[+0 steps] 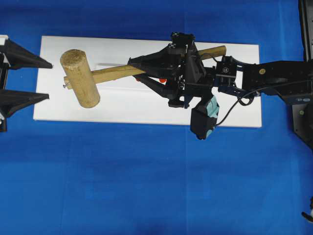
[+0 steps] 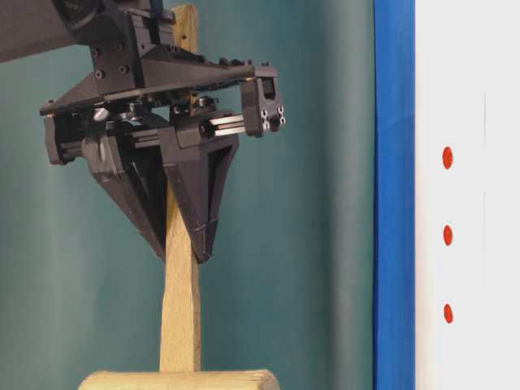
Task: Hit the mark with a hammer.
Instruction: 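Move the left gripper toward the mallet head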
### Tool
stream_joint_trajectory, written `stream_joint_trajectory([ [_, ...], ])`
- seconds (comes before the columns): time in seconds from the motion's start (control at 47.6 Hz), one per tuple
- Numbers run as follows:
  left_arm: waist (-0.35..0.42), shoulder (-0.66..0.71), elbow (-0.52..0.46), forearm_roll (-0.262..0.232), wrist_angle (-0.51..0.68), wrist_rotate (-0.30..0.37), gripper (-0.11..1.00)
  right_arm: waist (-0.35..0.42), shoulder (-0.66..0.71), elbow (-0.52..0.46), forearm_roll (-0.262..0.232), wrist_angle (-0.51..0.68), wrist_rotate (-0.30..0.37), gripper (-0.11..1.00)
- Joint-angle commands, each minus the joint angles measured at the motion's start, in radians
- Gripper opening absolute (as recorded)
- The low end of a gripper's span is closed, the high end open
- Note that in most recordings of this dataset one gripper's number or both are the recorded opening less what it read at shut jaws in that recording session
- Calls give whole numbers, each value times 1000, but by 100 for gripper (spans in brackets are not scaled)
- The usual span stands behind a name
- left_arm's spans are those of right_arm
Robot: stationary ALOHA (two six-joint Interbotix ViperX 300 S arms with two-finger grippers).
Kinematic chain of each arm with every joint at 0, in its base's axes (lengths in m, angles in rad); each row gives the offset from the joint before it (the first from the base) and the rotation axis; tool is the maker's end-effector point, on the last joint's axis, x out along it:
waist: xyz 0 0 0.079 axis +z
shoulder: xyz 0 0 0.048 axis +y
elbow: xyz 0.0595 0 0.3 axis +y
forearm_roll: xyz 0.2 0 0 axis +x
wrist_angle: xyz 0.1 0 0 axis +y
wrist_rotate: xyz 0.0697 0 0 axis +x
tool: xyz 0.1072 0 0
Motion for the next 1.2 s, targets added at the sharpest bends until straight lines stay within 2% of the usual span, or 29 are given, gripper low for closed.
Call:
stream_joint_trajectory([
  [0.0, 2, 14, -9, -2, -5, -5, 89, 2, -35, -15, 3, -18, 3, 9],
  [0.063, 3, 14, -11, -2, -6, -6, 94, 2, -35, -17, 2, -18, 3, 9],
  [0.273, 14, 63, -23, -2, -48, -8, 94, 2, -35, -17, 2, -18, 3, 9],
  [0.504, 26, 267, -103, -2, -163, -8, 94, 2, -34, -18, 3, -6, 3, 9],
  [0.735, 26, 443, -195, -2, -201, -11, 94, 2, -34, -20, 3, -5, 3, 9],
  [1.008, 25, 476, -218, -2, -202, -12, 93, 0, -35, -18, 3, -5, 3, 9],
  [1.113, 25, 477, -224, -3, -206, -14, 88, -3, -35, -20, 3, 2, 8, 9],
  [1.176, 25, 480, -224, -3, -206, -14, 78, -5, -35, -20, 3, 9, 8, 9],
])
